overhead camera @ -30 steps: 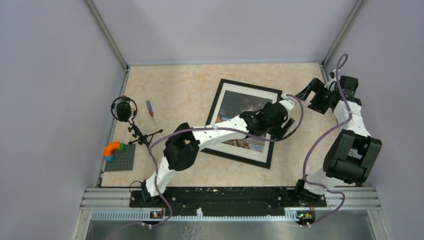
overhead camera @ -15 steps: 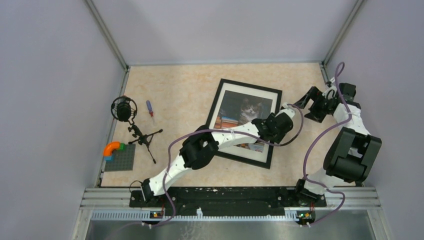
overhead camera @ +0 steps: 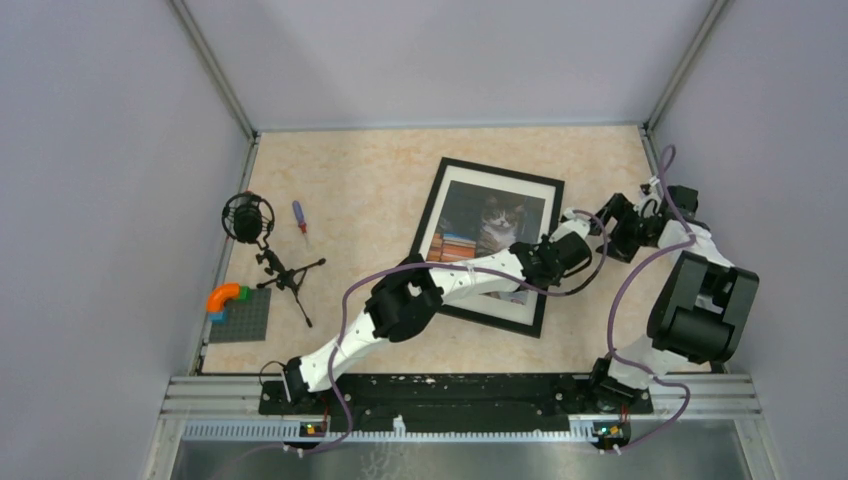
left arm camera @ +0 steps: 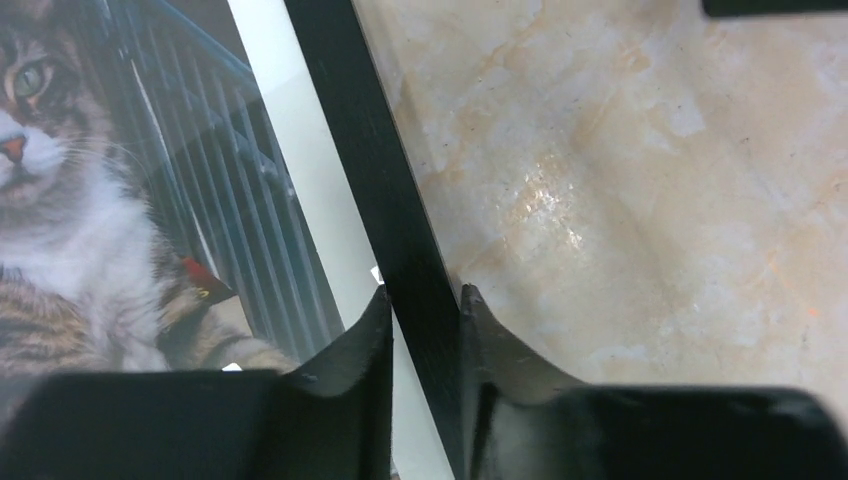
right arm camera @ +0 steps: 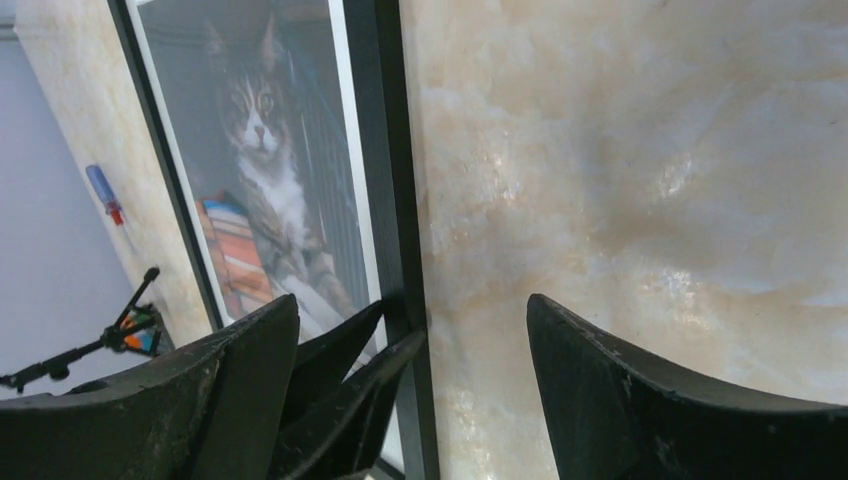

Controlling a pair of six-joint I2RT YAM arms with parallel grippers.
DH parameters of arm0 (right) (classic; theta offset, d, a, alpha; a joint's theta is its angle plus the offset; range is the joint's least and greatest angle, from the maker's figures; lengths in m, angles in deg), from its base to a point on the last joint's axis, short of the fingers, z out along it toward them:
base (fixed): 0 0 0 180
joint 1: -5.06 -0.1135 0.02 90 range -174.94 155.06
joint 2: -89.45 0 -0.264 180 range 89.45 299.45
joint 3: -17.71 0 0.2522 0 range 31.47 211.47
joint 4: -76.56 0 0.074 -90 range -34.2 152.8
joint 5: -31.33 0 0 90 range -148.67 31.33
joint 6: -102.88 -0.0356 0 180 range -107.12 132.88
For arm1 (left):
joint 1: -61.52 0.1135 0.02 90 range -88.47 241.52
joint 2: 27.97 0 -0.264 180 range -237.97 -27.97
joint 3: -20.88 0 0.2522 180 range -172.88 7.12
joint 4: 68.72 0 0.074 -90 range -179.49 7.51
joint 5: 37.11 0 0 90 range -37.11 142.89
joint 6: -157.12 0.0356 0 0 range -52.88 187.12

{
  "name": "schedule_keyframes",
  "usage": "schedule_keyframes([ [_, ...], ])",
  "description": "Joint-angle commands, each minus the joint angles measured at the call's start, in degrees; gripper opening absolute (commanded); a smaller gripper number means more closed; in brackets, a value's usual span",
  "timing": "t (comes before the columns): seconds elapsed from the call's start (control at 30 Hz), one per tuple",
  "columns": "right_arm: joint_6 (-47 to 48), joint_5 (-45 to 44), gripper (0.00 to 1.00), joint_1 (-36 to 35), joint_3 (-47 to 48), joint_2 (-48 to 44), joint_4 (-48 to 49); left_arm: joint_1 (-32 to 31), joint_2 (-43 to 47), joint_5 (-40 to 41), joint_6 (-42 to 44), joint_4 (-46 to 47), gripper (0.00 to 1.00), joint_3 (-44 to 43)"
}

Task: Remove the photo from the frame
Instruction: Turn over the photo frame at the center of the board.

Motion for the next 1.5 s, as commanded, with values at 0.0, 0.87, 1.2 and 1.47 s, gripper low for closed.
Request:
schedule_keyframes([
  [0.0, -0.1, 4.07, 0.81, -0.42, -2.36, 1.94, 4.81, -0.39, -0.02, -1.01, -1.96, -0.25, 0.2, -1.67],
  [0.87, -9.06, 1.52, 0.79, -1.14, -7.31, 1.07, 16.25, -1.33, 1.63, 2.36, -9.73, -2.3, 0.58, -1.76],
  [1.2, -9.29, 2.53, 0.79, -1.16, -8.08, 1.21, 16.74, 3.37, 5.71, 6.34, -4.85, -0.34, 0.39, 12.94],
  [1.47, -10.5, 4.38, 0.79, -1.48, -8.94, 1.03, 18.35, 4.84, 9.16, 6.77, -1.55, -0.07, 0.39, 15.93],
])
